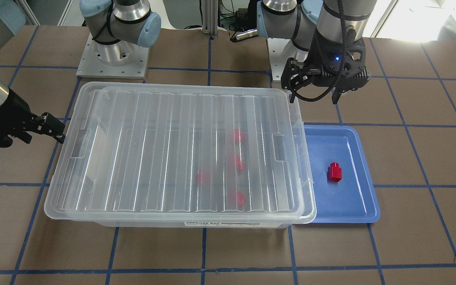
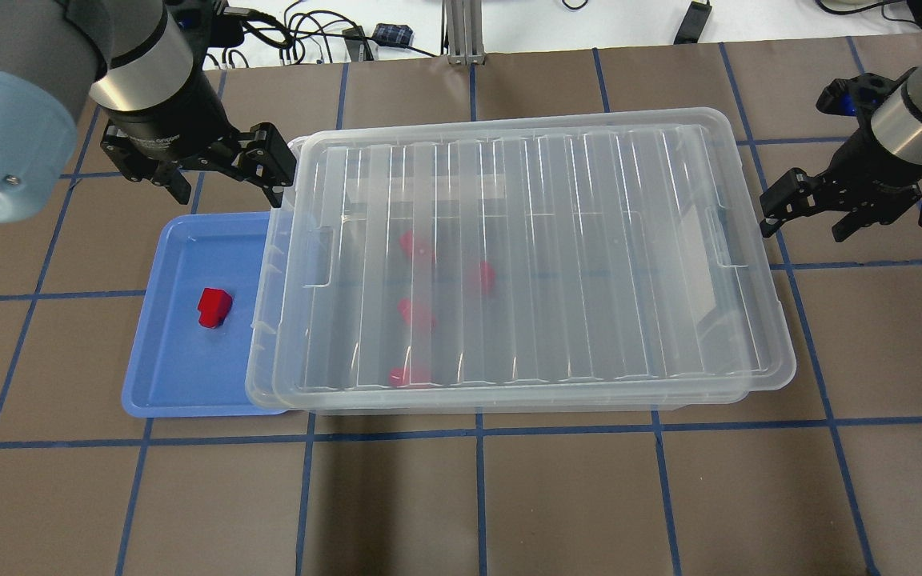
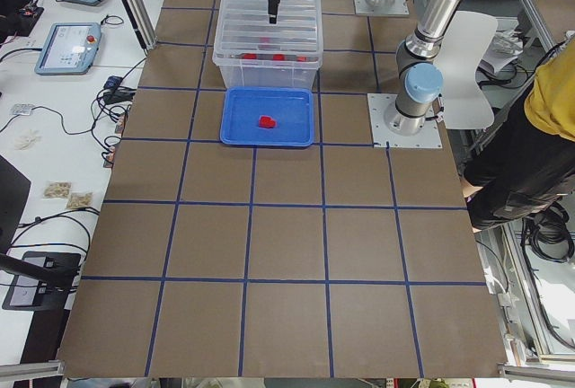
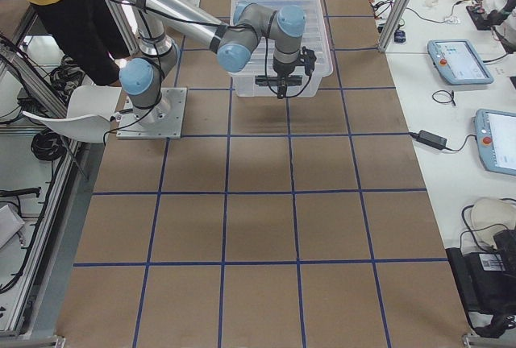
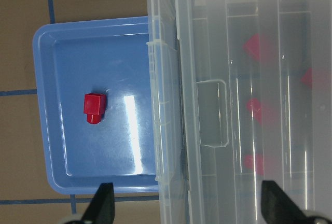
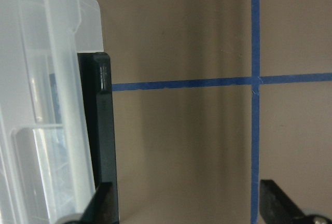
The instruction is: Place red block in blue tray from box
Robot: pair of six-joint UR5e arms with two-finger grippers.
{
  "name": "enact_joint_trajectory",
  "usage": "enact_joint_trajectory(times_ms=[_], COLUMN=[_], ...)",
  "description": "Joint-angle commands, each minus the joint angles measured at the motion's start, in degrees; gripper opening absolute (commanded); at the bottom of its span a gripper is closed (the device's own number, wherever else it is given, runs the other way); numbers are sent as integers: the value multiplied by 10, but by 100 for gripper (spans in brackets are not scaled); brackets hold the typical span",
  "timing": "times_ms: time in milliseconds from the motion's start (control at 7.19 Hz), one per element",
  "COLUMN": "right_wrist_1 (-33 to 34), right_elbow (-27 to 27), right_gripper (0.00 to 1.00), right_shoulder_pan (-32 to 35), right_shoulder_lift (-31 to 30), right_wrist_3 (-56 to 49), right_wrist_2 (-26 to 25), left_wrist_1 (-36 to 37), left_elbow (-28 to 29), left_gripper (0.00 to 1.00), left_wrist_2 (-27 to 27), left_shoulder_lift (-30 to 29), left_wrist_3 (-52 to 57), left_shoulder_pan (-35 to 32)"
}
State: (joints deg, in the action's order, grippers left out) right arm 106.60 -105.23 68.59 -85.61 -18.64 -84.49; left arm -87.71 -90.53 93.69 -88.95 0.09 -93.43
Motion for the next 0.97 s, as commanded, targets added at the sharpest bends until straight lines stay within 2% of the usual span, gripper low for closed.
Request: enact_joint_trajectory(times_ms=[0, 278, 417, 835], right_wrist_1=[-3, -142, -178, -209], right_elbow=[26, 132, 161, 159], right_gripper=[100, 100, 100, 100], right_shoulder_pan=[0, 6, 30, 106], right_shoulder_lift=[-2, -13, -22, -76], right_wrist_3=[-1, 6, 8, 63], right_wrist_2=[-14, -13, -15, -16], left_wrist_1=[0, 0, 0, 0], left_elbow=[0, 0, 0, -1], left_gripper=[100, 100, 100, 100], left_wrist_2=[0, 0, 0, -3], left_shoulder_lift=[0, 0, 0, -1], left_wrist_3=[0, 0, 0, 0], left_shoulder_pan=[0, 0, 0, 0])
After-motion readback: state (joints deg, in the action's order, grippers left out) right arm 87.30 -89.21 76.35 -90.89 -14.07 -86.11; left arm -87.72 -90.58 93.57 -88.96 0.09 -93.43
